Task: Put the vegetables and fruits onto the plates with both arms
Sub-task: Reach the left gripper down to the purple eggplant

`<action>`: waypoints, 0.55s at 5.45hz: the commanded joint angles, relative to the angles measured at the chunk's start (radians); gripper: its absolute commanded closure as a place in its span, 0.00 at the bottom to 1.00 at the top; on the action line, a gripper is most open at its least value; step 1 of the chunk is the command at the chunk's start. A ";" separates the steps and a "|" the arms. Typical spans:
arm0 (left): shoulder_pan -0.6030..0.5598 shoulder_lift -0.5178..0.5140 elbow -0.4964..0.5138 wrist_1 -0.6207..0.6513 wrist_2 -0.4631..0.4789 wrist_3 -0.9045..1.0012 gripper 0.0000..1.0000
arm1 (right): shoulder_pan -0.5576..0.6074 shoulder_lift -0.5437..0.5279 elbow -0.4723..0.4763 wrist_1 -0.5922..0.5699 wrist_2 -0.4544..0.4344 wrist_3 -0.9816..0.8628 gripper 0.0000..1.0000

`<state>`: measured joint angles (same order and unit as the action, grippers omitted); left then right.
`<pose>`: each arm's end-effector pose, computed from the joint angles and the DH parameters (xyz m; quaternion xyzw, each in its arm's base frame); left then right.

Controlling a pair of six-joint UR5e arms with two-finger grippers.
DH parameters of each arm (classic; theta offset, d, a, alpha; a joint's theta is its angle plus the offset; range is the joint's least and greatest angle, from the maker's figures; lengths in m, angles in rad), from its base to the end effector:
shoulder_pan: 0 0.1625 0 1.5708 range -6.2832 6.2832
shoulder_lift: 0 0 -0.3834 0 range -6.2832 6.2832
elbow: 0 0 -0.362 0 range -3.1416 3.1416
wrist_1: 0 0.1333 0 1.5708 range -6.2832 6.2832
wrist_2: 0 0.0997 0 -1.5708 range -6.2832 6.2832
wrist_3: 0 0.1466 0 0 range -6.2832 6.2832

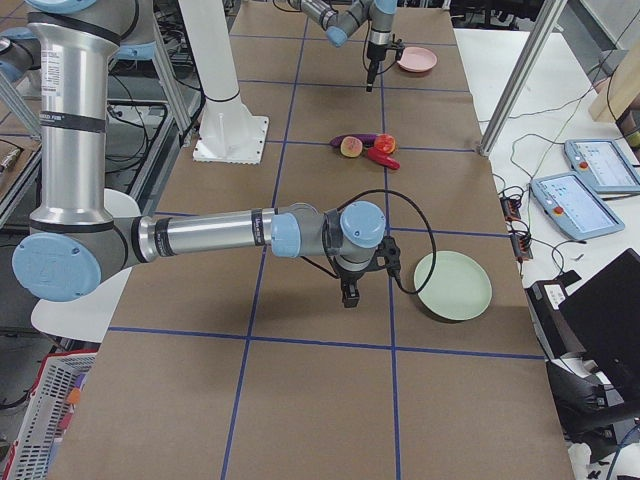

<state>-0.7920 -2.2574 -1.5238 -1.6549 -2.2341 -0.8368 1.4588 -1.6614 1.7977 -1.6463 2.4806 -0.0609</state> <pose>0.4503 -0.5176 0.2635 0.0112 0.4524 0.0896 0.8872 -0.0305 -0.4282 0.5789 0.0161 -0.4397 -0.0908 0.8934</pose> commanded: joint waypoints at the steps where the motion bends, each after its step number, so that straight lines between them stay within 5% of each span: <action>1: 0.066 -0.104 0.155 -0.093 0.040 -0.065 0.00 | 0.000 0.002 0.003 0.000 0.000 0.003 0.00; 3: 0.086 -0.201 0.336 -0.236 0.059 -0.182 0.00 | 0.000 0.000 0.000 -0.001 0.000 0.001 0.00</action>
<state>-0.7127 -2.4162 -1.2629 -1.8379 -2.1812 -0.9804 1.4588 -1.6609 1.7999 -1.6464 2.4805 -0.0596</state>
